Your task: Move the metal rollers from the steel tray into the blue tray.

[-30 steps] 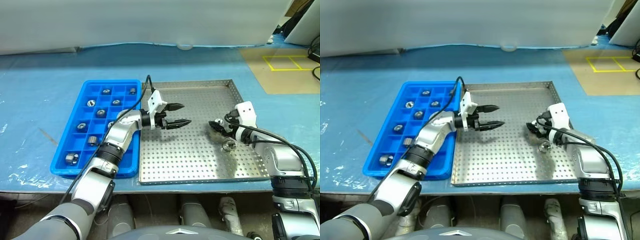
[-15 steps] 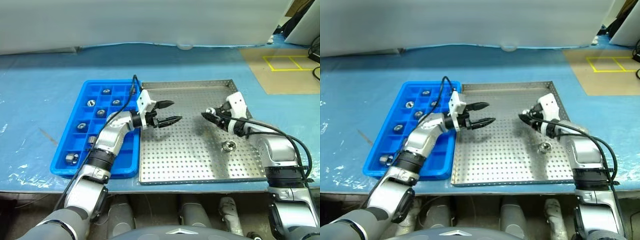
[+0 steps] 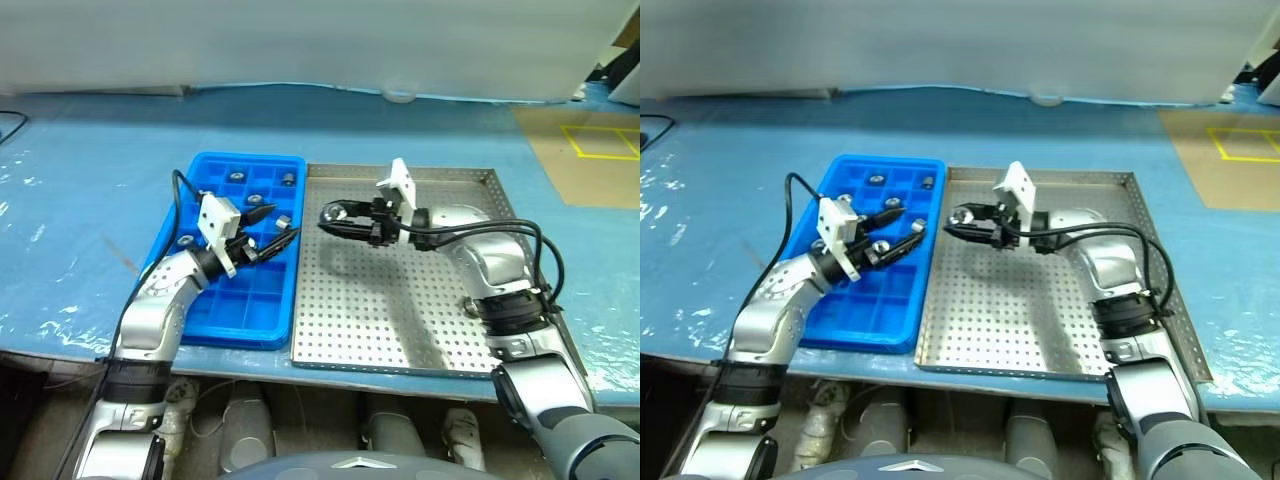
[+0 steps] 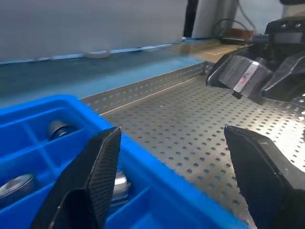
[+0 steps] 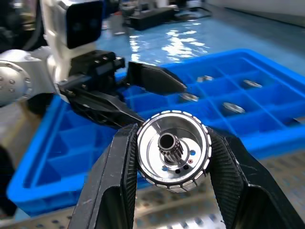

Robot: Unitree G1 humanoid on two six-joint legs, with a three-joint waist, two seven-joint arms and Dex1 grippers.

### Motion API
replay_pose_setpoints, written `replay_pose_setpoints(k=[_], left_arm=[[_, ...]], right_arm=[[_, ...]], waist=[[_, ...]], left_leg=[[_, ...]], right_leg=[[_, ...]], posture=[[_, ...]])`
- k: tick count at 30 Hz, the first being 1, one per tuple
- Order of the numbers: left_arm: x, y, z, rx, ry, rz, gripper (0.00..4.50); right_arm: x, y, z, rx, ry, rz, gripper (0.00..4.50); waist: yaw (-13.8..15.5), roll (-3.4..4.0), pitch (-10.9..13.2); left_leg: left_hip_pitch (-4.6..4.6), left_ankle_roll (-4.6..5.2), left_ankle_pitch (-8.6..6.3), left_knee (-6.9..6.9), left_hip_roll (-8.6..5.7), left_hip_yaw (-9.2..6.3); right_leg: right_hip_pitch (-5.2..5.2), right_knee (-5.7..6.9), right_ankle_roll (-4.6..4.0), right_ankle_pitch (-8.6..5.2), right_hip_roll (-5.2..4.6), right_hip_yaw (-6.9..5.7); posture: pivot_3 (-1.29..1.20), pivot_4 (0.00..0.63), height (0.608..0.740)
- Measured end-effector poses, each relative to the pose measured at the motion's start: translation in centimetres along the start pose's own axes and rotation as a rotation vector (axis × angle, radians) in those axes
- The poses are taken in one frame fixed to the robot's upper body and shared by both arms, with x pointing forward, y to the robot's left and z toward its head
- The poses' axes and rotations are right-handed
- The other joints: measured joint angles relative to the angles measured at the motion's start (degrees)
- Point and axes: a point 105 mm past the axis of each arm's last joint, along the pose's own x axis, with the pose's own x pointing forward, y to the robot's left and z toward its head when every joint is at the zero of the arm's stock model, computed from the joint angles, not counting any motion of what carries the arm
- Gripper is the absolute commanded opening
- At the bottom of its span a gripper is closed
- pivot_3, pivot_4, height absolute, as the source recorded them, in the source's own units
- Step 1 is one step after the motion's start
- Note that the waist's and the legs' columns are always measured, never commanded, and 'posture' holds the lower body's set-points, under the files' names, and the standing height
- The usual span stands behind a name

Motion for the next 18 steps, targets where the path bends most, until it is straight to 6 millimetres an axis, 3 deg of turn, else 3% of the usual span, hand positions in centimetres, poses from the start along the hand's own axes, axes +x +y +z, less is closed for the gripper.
replay_pose_setpoints(k=[5, 18], left_arm=[[-2.7, -1.0, 0.2, -0.017, 0.009, 0.09, 3.62], [-8.4, -3.6, -0.7, -0.087, 0.159, 0.166, 3.62]], right_arm=[[3.5, 2.1, -0.3, -0.045, 0.032, 0.206, 1.76], [5.8, 4.3, -4.3, -0.12, 0.181, 0.388, 1.76]], waist=[[2.8, -0.03, 0.0], [8.2, -0.02, 0.0]], left_leg=[[-0.14, -0.05, 0.02, -0.16, 0.02, -0.15], [-0.21, -0.15, 0.07, -0.39, 0.0, -0.46]], right_leg=[[-0.06, -0.05, -0.09, -0.08, 0.0, -0.19], [-0.14, -0.02, -0.05, -0.17, 0.05, -0.32]], posture=[[0.48, 0.15, 0.74], [0.55, 0.15, 0.74]])
